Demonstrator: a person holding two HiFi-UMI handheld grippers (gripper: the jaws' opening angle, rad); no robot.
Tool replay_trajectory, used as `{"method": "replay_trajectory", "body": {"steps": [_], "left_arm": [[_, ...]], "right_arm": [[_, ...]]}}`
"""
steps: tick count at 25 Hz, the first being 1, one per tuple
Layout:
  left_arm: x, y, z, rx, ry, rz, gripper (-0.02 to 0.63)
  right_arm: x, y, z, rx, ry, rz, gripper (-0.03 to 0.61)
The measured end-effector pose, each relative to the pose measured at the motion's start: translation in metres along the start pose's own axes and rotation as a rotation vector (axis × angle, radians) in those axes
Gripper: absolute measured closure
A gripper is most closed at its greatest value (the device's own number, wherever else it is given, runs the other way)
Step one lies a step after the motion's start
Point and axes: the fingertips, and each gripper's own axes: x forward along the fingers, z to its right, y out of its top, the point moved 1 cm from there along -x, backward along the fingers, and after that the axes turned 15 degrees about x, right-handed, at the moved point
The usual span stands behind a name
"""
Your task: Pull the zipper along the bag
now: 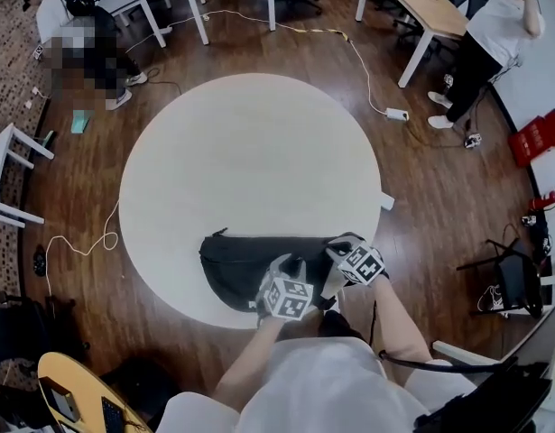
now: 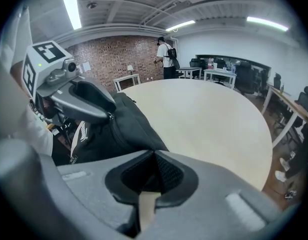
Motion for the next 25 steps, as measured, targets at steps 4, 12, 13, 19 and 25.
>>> {"method": "replay_trajectory", "body": {"steps": [4,12,13,19,25], "left_arm": [[-0.016,-0.007,0.008,-0.001,-0.040,0.030,0.575],[-0.077,-0.073,-0.072,-0.123,0.068,-0.002,0.581],[-0.090,-0.095,-0.098,-0.141,0.127,-0.031,0.581],[-0.112,-0.194,-0.201,-0.249,0.198,-0.083,0.583],[-0.061,-0.209,-0.216,-0.170,0.204,-0.134,0.584]], "right_arm": [[-0.001,-0.001,0.000,0.011,-0.004,0.007,0.581],[-0.012,-0.012,0.002,-0.052,-0.039,-0.008,0.581],[-0.014,-0.013,0.004,-0.051,-0.048,-0.010,0.581],[-0.003,-0.005,0.008,-0.041,-0.083,-0.018,0.581],[0.008,-0.004,0.015,0.015,-0.165,-0.034,0.581]]}}
